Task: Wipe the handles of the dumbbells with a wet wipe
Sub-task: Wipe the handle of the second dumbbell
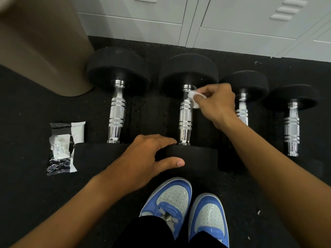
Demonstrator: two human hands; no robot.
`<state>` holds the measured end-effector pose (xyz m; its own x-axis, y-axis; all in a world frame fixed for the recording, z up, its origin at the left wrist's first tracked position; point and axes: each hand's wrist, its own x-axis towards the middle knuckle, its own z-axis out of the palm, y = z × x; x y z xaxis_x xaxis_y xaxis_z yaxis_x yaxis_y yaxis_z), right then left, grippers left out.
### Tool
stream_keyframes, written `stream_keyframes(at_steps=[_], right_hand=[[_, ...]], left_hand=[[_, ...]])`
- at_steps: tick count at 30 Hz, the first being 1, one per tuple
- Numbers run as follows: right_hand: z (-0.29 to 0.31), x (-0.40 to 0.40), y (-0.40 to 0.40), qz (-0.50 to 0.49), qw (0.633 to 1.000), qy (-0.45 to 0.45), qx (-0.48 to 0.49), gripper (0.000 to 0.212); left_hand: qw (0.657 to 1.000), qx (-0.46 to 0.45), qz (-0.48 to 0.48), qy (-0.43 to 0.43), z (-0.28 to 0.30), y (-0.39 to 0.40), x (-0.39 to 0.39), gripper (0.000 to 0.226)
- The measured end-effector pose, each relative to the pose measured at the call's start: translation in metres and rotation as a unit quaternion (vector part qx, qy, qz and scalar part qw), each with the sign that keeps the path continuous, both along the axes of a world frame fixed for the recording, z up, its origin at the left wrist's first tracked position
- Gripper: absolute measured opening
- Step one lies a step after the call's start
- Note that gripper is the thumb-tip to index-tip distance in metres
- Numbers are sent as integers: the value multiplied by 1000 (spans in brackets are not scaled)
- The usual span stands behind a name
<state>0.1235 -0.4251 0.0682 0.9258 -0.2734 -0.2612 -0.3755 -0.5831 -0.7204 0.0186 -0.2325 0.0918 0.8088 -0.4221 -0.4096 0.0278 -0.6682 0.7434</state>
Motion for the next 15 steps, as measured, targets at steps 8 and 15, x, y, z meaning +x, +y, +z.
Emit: stream_keyframes(at_steps=[8,15], right_hand=[[-2,-15,0,23,1000,8,-15,7],[-1,-24,2,57,998,-23,-30,10]], left_hand=[[1000,-1,1,0,-1,0,0,75],[1000,-15,5,-11,2,-1,0,72]])
